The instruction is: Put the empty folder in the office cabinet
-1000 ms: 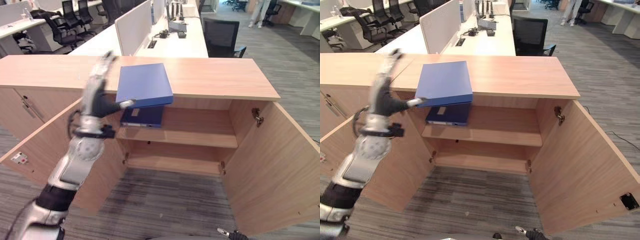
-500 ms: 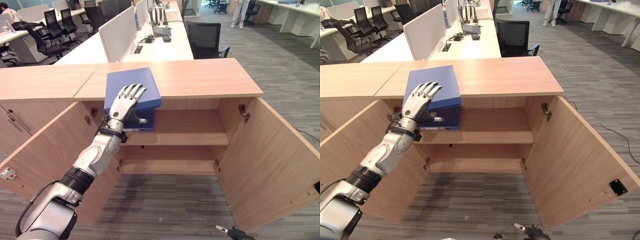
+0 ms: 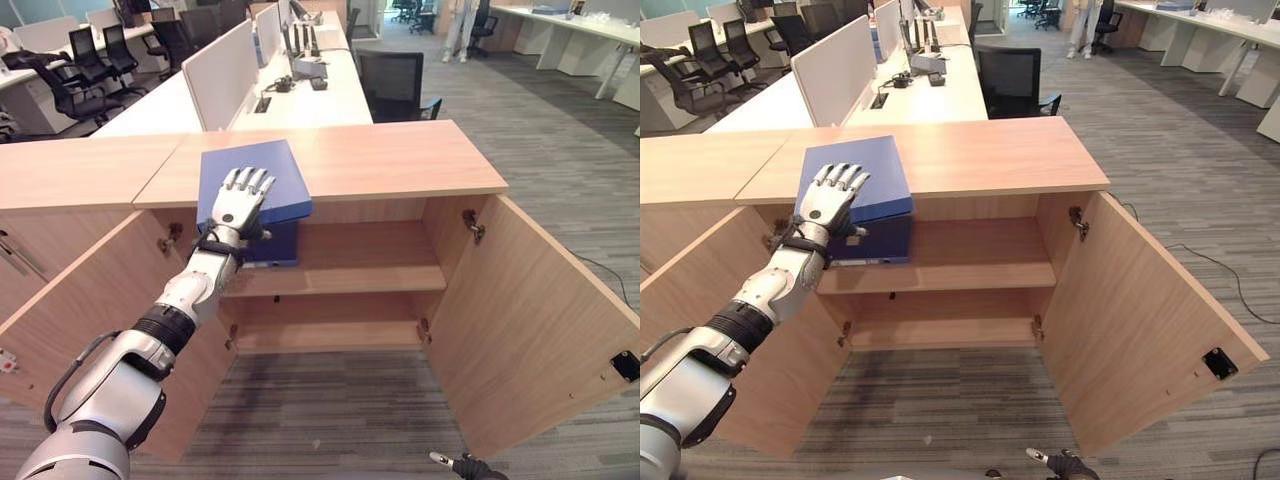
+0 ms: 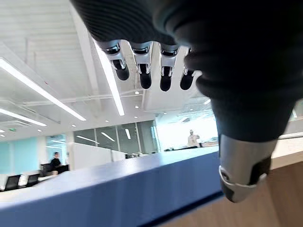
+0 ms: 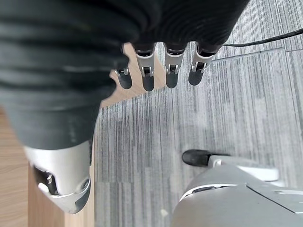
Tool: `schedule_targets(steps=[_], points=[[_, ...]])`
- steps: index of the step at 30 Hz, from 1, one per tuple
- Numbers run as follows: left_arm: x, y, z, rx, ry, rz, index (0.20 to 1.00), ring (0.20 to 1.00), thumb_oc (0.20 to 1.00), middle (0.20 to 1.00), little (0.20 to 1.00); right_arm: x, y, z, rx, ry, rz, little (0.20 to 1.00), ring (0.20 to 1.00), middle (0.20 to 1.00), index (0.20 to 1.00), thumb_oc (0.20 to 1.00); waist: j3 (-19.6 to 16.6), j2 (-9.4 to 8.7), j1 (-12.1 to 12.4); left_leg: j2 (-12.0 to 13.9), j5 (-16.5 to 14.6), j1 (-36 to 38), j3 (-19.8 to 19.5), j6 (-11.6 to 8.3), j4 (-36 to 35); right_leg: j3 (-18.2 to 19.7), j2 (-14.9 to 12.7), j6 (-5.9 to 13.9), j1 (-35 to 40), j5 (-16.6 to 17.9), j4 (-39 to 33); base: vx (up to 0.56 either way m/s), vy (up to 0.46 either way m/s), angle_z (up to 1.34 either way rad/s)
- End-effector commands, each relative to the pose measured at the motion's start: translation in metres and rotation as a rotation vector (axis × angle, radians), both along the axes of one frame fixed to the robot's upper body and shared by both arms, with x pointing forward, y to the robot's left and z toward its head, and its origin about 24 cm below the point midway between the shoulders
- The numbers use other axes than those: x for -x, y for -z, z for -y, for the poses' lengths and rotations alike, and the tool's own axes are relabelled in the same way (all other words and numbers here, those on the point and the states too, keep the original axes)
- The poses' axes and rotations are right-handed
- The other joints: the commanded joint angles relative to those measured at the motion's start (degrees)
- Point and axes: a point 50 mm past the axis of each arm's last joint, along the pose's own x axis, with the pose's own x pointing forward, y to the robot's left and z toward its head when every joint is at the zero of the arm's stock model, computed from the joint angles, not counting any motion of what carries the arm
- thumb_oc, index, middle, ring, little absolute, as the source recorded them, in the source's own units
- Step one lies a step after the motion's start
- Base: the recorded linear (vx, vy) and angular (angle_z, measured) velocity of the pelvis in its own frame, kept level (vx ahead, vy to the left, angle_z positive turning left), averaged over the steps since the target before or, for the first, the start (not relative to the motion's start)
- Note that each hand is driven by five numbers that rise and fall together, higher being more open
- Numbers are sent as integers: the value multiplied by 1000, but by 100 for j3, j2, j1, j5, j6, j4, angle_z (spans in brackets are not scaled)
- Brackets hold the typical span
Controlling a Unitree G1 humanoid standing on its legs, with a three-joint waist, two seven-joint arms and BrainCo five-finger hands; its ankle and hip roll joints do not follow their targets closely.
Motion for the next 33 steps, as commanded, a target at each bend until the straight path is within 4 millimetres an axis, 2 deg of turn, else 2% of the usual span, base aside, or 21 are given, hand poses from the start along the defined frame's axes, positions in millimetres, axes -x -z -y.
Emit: schedule_targets(steps=[1,6,10,26,33], points=[[-23,-72,-6,-60,-80,225,1000,1000,1000,1000,1000,-10,-1,-3,16,-22,2,1000,1000,1000,1000,1000,82,-215,5,-267,-697,160,68,105,20,242,-132,538,271,-469,44,-4,-3,-4],[-29,-69,-12,-67,-124,184,1000,1000,1000,1000,1000,-9,-1,-1,21,-17,0,1000,1000,1000,1000,1000,71,-195,-22,-276,-704,175,118,109,20,271,-121,546,259,-469,44,-3,-8,-7],[-31,-51,-16,-25,-163,103,1000,1000,1000,1000,1000,-7,0,-2,17,-2,-7,1000,1000,1000,1000,1000,56,-176,-49,-280,-714,203,146,110,20,274,-126,550,268,-474,44,8,-8,-9],[-30,-21,-9,185,-163,-37,1000,1000,1000,1000,1000,-3,1,-3,20,-18,-31,1000,1000,1000,1000,1000,77,-175,-80,-270,-707,264,181,103,20,287,-117,533,315,-486,44,0,0,0],[-33,-18,-23,67,-261,-48,1000,1000,1000,1000,1000,-5,0,-2,28,-22,-21,1000,1000,1000,1000,1000,73,-169,-134,-263,-708,274,219,95,20,315,-101,533,299,-474,44,2,-2,-3]])
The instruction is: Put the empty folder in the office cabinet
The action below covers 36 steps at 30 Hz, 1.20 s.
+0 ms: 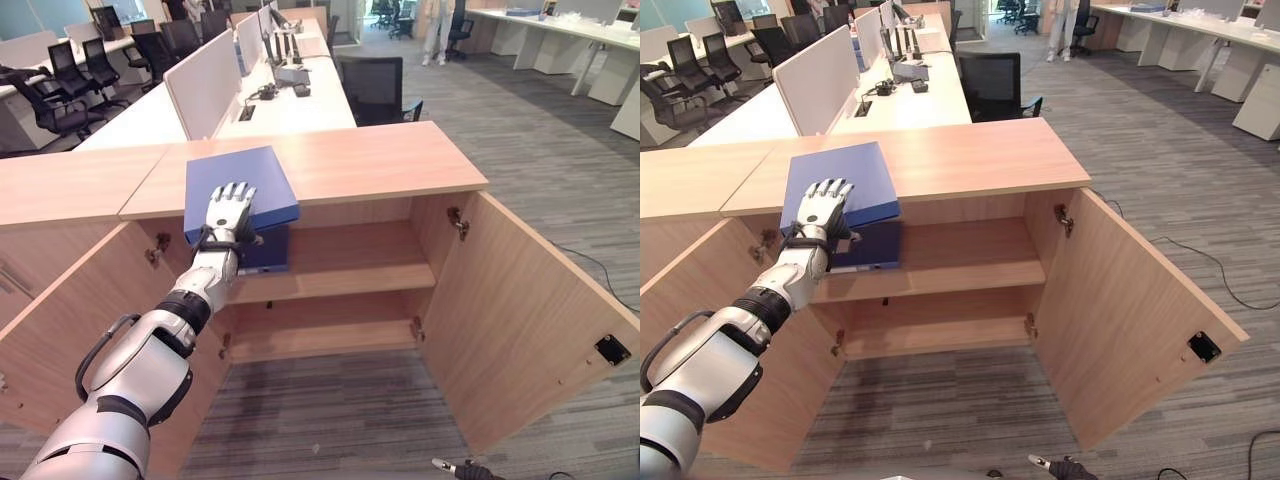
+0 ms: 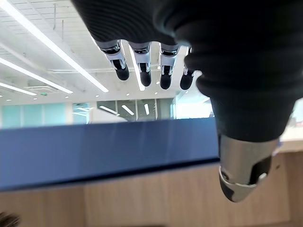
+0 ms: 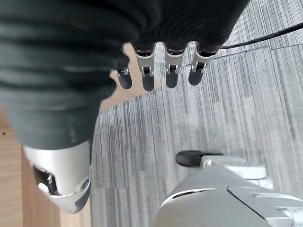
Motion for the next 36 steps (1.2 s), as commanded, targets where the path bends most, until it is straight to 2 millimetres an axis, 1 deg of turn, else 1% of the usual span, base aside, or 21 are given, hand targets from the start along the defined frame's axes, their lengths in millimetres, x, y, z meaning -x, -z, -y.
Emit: schedule_targets(steps=[1,4,5,8,10,12,23,24,25,26,27,32,36], points=[[-23,-61,-9,-111,-71,160,1000,1000,1000,1000,1000,-10,0,-3,21,-17,1,1000,1000,1000,1000,1000,134,-228,-37,-267,-686,196,-5,78,23,124,-115,552,323,-527,40,-2,-5,-6],[-23,-63,-14,-205,-90,152,1000,1000,1000,1000,1000,-10,-1,-3,23,-8,6,1000,1000,1000,1000,1000,137,-226,-54,-267,-691,192,17,75,23,143,-108,562,309,-515,40,-3,-4,-5],[-23,-63,-14,-205,-90,152,1000,1000,1000,1000,1000,-10,-1,-3,23,-8,6,1000,1000,1000,1000,1000,138,-227,-52,-267,-691,192,18,75,23,144,-108,562,308,-515,40,1,-2,-3],[-24,-67,-20,-317,-98,143,1000,1000,1000,1000,1000,-8,0,-3,22,1,5,1000,1000,1000,1000,1000,136,-214,-71,-264,-700,193,47,72,23,164,-106,568,297,-514,40,3,-3,-3],[-24,-68,-21,-333,-98,140,1000,1000,1000,1000,1000,-8,0,-3,20,3,5,1000,1000,1000,1000,1000,134,-213,-72,-264,-703,194,51,73,23,166,-107,568,297,-513,40,6,-4,-5],[-23,-67,-26,-385,-110,123,1000,1000,1000,1000,1000,-5,1,-5,13,9,0,1000,1000,1000,1000,1000,130,-200,-82,-265,-715,207,66,73,23,182,-108,571,300,-512,40,11,-4,-4],[-20,-66,-33,-424,-118,119,1000,1000,1000,1000,1000,-2,2,-8,3,14,-2,1000,1000,1000,1000,1000,106,-167,-115,-273,-762,261,142,88,23,240,-104,574,310,-523,40,1,0,-1],[-20,-66,-34,-428,-120,120,840,840,840,840,840,-2,2,-8,4,14,-3,1000,1000,1000,1000,1000,104,-163,-117,-272,-766,268,146,88,23,242,-104,574,314,-524,40,0,0,0],[-20,-67,-35,-437,-122,121,548,548,548,548,548,-1,2,-8,4,16,-4,1000,1000,1000,1000,1000,96,-156,-127,-273,-772,279,152,88,23,246,-105,574,323,-524,40,17,3,-4],[-20,-68,-36,-444,-122,122,228,228,228,228,228,-1,2,-8,4,15,-4,1000,1000,1000,1000,1000,95,-153,-132,-274,-776,289,161,88,23,248,-104,575,328,-526,40,17,5,-4],[-19,-67,-37,-446,-127,119,200,200,200,200,200,0,2,-8,4,14,-5,1000,1000,1000,1000,1000,96,-149,-138,-276,-779,295,171,88,23,255,-104,573,332,-526,40,10,5,-8],[-17,-64,-44,-452,-152,102,200,200,200,200,200,1,2,-7,4,20,-5,1000,1000,1000,1000,1000,98,-139,-163,-283,-784,311,201,93,23,290,-103,570,337,-513,40,8,4,-6],[-13,-61,-55,-465,-180,79,200,200,200,200,200,2,3,-7,4,26,-7,1000,1000,1000,1000,1000,98,-143,-182,-282,-804,341,243,97,23,306,-100,576,337,-504,40,6,4,-4]])
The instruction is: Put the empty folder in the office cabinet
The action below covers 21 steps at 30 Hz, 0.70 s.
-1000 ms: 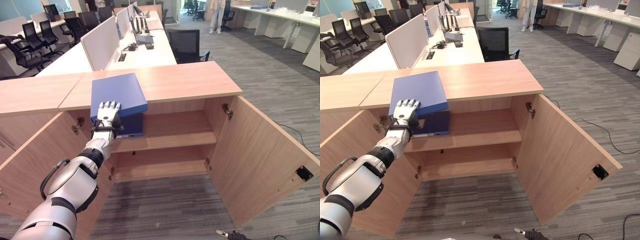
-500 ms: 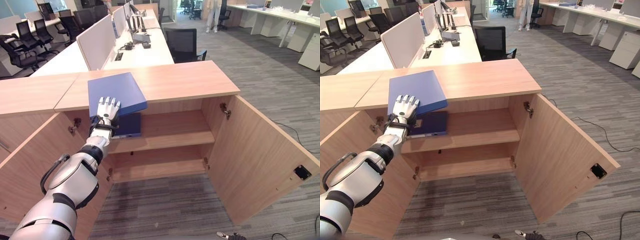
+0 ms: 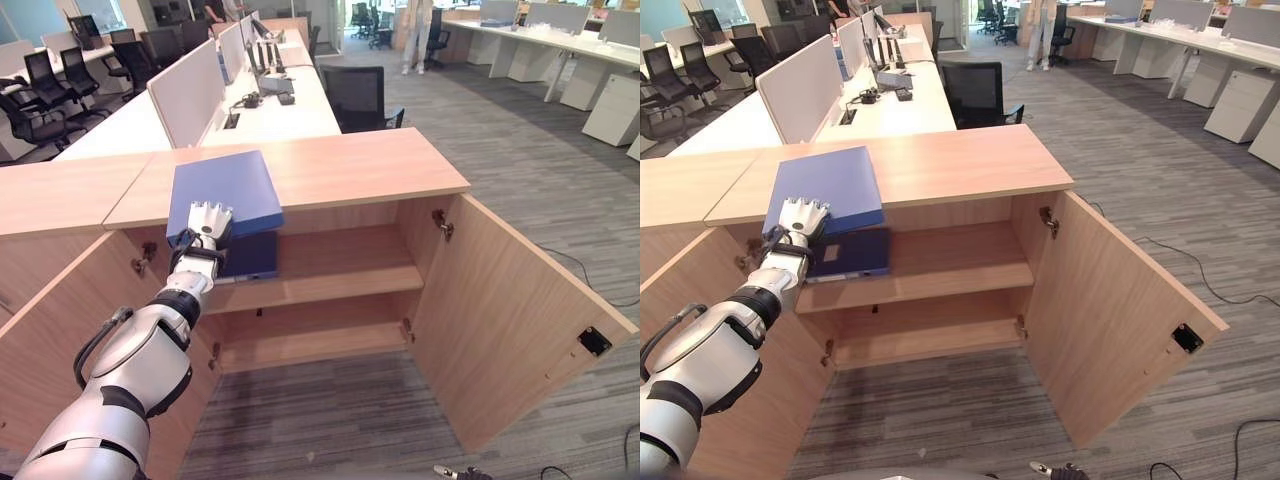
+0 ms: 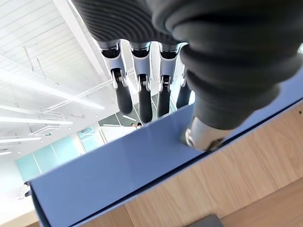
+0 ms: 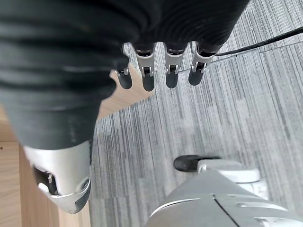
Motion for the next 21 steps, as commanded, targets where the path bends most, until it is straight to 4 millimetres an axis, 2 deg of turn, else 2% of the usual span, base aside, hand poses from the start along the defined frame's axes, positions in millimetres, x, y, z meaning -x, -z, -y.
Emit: schedule_targets(steps=[1,3,4,11,21], points=[[-12,-58,-33,-106,-134,117,200,200,200,200,200,-8,1,-6,-4,19,16,1000,1000,1000,1000,1000,227,-68,-164,-277,-741,291,-34,84,67,40,-119,558,410,-547,9,11,10,-8],[-11,-57,-35,-111,-139,111,200,200,200,200,200,-7,1,-6,-4,23,14,1000,1000,1000,1000,1000,224,-64,-166,-276,-748,308,-18,86,67,54,-119,558,416,-551,9,20,12,-6],[-8,-56,-43,-126,-158,101,200,200,200,200,200,-4,1,-5,-3,32,4,1000,1000,1000,1000,1000,212,-62,-167,-275,-768,348,5,90,67,71,-122,559,456,-558,9,22,12,-4],[-5,-56,-51,-160,-168,83,200,200,200,200,200,3,1,-3,-4,51,-8,1000,1000,1000,1000,1000,189,-61,-184,-283,-820,453,69,94,67,104,-120,572,532,-573,9,30,18,-5],[-7,-60,-47,-171,-139,103,200,200,200,200,200,3,2,-5,-11,59,-6,1000,1000,1000,1000,1000,196,-97,-156,-279,-841,518,64,86,67,90,-122,570,602,-600,9,11,6,-2]])
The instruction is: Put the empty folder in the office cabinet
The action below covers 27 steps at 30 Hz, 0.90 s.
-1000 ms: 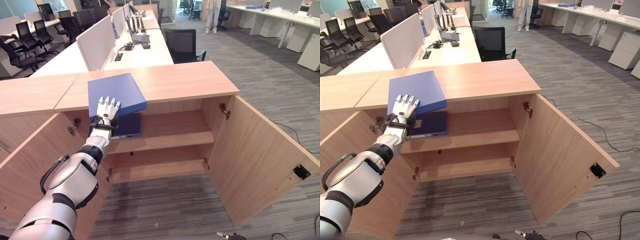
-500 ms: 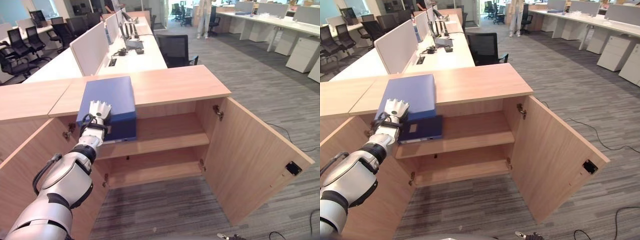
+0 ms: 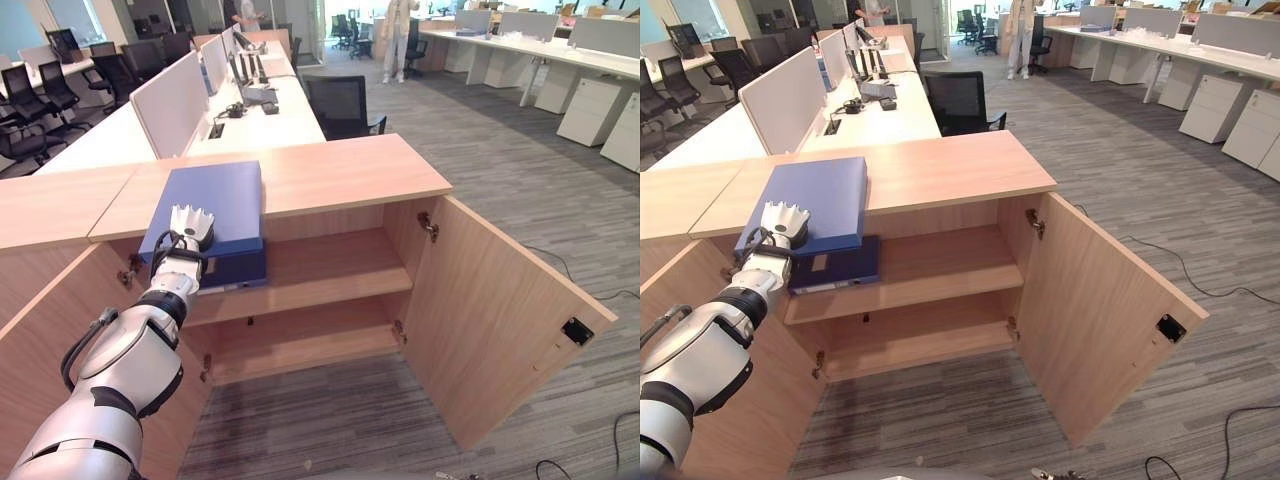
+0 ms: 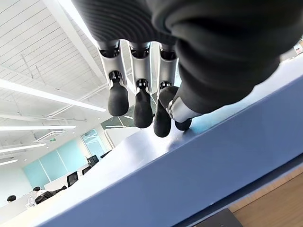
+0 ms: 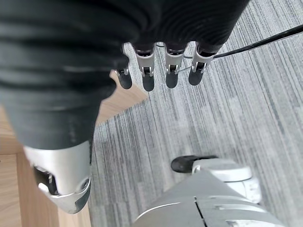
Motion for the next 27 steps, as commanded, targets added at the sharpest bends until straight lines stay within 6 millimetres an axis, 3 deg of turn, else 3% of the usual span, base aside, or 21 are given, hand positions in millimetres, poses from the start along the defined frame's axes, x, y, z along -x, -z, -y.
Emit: schedule_targets(steps=[1,10,12,13,14,17,18,20,27], points=[[-11,-60,-25,-113,-70,145,200,200,200,200,200,-5,1,-6,-10,46,9,1000,1000,1000,1000,1000,199,-93,-47,-281,-759,359,-92,79,70,-49,-140,572,515,-611,34,0,0,0],[-16,-71,-21,-119,-41,172,209,209,209,209,209,-4,1,-4,-5,48,5,1000,1000,1000,1000,1000,169,-71,-53,-283,-763,380,-99,74,70,-78,-131,568,540,-640,34,0,0,0],[-18,-77,-19,-124,-33,185,363,363,363,363,363,-4,1,-3,-4,51,5,1000,1000,1000,1000,1000,159,-66,-59,-285,-761,379,-104,72,70,-78,-130,566,545,-644,34,0,0,0],[-18,-80,-18,-126,-31,192,533,533,533,533,533,-5,1,-3,-3,52,7,1000,1000,1000,1000,1000,155,-61,-65,-285,-762,382,-102,70,70,-83,-131,569,543,-642,34,0,0,0],[-19,-84,-17,-128,-26,202,586,586,586,586,586,-5,0,-3,-2,52,8,1000,1000,1000,1000,1000,155,-55,-68,-284,-763,385,-98,68,70,-82,-131,568,543,-641,34,0,0,0],[-22,-91,-14,-130,-18,222,595,595,595,595,595,-7,0,-2,-1,54,15,1000,1000,1000,1000,1000,145,-41,-80,-286,-762,391,-96,68,70,-82,-129,567,543,-645,34,0,0,0],[-22,-95,-14,-130,-16,231,765,765,765,765,765,-7,0,-2,-1,54,16,1000,1000,1000,1000,1000,140,-35,-82,-282,-762,394,-99,70,70,-90,-129,570,544,-642,34,0,0,0],[-23,-99,-13,-133,-11,242,1000,1000,1000,1000,1000,-8,0,-2,-2,55,19,1000,1000,1000,1000,1000,134,-21,-87,-282,-761,393,-98,69,70,-85,-128,570,543,-644,34,0,0,0],[-25,-116,-13,-158,-6,276,1000,1000,1000,1000,1000,-8,0,-3,-8,55,19,1000,1000,1000,1000,1000,119,7,-85,-278,-755,369,-114,66,70,-108,-132,574,532,-640,34,0,0,0]])
